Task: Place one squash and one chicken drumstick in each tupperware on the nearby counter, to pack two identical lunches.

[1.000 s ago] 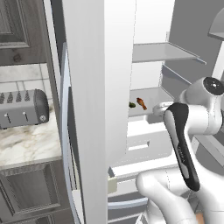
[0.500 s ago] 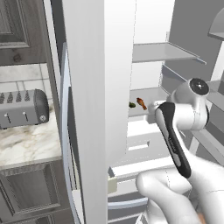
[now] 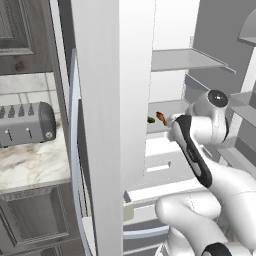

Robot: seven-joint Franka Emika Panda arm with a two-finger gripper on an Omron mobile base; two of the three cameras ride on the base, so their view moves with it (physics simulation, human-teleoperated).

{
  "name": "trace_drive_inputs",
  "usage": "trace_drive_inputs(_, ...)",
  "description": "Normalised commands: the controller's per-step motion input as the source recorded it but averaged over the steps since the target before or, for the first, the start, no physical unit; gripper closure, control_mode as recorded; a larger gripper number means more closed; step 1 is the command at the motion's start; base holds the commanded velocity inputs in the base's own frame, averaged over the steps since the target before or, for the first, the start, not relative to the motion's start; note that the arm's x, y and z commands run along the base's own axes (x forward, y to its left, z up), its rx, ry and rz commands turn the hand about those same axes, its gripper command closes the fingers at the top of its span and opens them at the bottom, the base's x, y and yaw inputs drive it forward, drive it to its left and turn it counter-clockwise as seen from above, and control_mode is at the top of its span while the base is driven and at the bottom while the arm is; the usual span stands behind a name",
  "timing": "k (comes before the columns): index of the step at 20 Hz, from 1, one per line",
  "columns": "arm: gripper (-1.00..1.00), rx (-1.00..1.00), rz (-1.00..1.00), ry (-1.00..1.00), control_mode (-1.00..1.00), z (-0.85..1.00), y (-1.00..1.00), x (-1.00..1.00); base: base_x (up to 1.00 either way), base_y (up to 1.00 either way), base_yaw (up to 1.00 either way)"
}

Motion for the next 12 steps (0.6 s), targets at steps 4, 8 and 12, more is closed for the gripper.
trace_drive_inputs(4,-1.0,-0.01,0.0,0.0,-1.0,-0.17,0.0,0.39,0.0,0.0,0.0)
trace_drive_inputs(8,-1.0,0.0,0.0,0.0,-1.0,-0.13,-0.03,0.42,0.0,0.0,0.0)
trace_drive_inputs(12,-1.0,0.0,0.0,0.0,-1.0,-0.13,-0.04,0.42,0.0,0.0,0.0)
